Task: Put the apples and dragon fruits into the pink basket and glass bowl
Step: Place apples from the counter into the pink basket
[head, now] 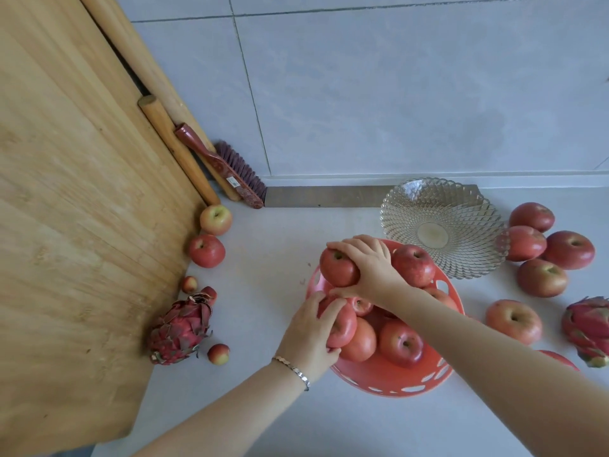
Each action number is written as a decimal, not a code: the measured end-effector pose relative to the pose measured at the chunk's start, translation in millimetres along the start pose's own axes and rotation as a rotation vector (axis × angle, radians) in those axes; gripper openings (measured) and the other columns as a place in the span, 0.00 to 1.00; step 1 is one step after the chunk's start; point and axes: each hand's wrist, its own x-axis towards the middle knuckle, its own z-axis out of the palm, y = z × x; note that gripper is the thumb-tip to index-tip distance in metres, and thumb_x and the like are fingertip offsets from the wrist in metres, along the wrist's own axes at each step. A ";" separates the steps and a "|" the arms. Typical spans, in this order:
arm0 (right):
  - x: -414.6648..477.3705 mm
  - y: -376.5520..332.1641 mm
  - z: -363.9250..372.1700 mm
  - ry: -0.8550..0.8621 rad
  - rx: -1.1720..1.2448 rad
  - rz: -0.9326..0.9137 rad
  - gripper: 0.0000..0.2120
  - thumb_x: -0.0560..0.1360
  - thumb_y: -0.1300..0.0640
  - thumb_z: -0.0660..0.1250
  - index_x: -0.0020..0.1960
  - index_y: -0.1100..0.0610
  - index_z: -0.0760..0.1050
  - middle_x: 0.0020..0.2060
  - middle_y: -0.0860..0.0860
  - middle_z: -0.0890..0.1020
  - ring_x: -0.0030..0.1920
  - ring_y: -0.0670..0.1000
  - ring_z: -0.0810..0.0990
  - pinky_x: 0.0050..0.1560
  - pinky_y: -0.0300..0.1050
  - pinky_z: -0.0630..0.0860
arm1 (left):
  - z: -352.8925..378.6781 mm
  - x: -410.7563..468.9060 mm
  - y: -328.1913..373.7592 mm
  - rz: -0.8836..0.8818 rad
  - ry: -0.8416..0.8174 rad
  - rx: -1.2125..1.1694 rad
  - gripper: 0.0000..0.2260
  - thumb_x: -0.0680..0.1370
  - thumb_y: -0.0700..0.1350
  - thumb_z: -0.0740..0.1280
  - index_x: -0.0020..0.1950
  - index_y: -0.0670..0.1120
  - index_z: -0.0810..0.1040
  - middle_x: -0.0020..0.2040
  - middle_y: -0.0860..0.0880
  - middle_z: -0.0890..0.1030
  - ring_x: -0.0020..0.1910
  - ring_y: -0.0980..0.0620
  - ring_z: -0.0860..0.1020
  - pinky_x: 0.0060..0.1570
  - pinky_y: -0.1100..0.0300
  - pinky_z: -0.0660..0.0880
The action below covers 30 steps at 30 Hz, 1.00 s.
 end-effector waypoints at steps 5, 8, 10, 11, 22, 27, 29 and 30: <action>4.8 7.4 6.2 -0.151 -0.228 -0.130 0.40 0.64 0.30 0.53 0.72 0.47 0.62 0.66 0.52 0.70 0.69 0.57 0.64 0.71 0.59 0.49 | -6.3 1.6 -3.5 -0.075 -0.015 -0.037 0.34 0.63 0.43 0.75 0.66 0.49 0.65 0.65 0.47 0.71 0.61 0.47 0.74 0.57 0.57 0.74; -0.4 16.5 2.3 -0.167 -0.271 -0.200 0.33 0.70 0.34 0.50 0.71 0.47 0.63 0.66 0.52 0.72 0.69 0.57 0.66 0.71 0.60 0.50 | -4.0 1.2 -7.0 -0.049 0.015 0.073 0.38 0.56 0.47 0.78 0.60 0.52 0.63 0.60 0.47 0.76 0.56 0.45 0.78 0.59 0.50 0.72; -1.0 18.2 -2.9 -0.196 -0.294 -0.218 0.32 0.71 0.35 0.47 0.72 0.46 0.61 0.68 0.51 0.70 0.69 0.56 0.65 0.71 0.58 0.49 | -1.7 0.8 -7.1 -0.066 0.038 0.145 0.40 0.53 0.51 0.79 0.59 0.53 0.62 0.58 0.49 0.78 0.59 0.49 0.79 0.66 0.40 0.62; 0.0 18.6 -4.8 -0.221 -0.309 -0.220 0.33 0.70 0.35 0.46 0.72 0.45 0.60 0.69 0.50 0.69 0.70 0.55 0.64 0.71 0.57 0.49 | -2.8 1.2 -4.8 -0.086 0.039 0.146 0.40 0.54 0.52 0.79 0.60 0.53 0.62 0.59 0.50 0.77 0.61 0.52 0.77 0.68 0.37 0.56; -10.7 -1.3 2.8 -0.247 -0.407 -0.079 0.35 0.74 0.33 0.36 0.72 0.49 0.59 0.69 0.51 0.70 0.69 0.62 0.65 0.69 0.62 0.58 | -11.2 6.5 -1.6 -0.138 -0.138 0.194 0.37 0.67 0.60 0.69 0.70 0.49 0.58 0.68 0.48 0.71 0.68 0.48 0.70 0.72 0.47 0.54; -2.9 -15.2 -12.0 -0.270 -0.259 0.007 0.27 0.77 0.40 0.52 0.74 0.46 0.55 0.73 0.46 0.61 0.74 0.55 0.52 0.73 0.55 0.48 | -33.0 13.0 -16.7 -0.106 -0.008 0.009 0.31 0.68 0.64 0.56 0.60 0.45 0.74 0.57 0.48 0.79 0.57 0.46 0.76 0.59 0.52 0.70; 5.6 -30.2 -19.6 -0.217 -0.172 0.028 0.23 0.77 0.46 0.59 0.71 0.49 0.63 0.69 0.49 0.68 0.70 0.54 0.62 0.70 0.52 0.58 | -53.6 19.5 -40.2 -0.167 0.138 -0.004 0.25 0.70 0.59 0.58 0.55 0.42 0.78 0.52 0.45 0.81 0.52 0.44 0.79 0.55 0.52 0.73; 9.9 -36.7 -22.7 -0.200 -0.127 0.034 0.20 0.77 0.49 0.60 0.68 0.50 0.67 0.65 0.50 0.72 0.66 0.53 0.69 0.66 0.49 0.64 | -62.4 24.1 -55.3 -0.221 0.186 0.013 0.23 0.71 0.57 0.59 0.54 0.41 0.78 0.51 0.43 0.81 0.52 0.42 0.79 0.54 0.52 0.74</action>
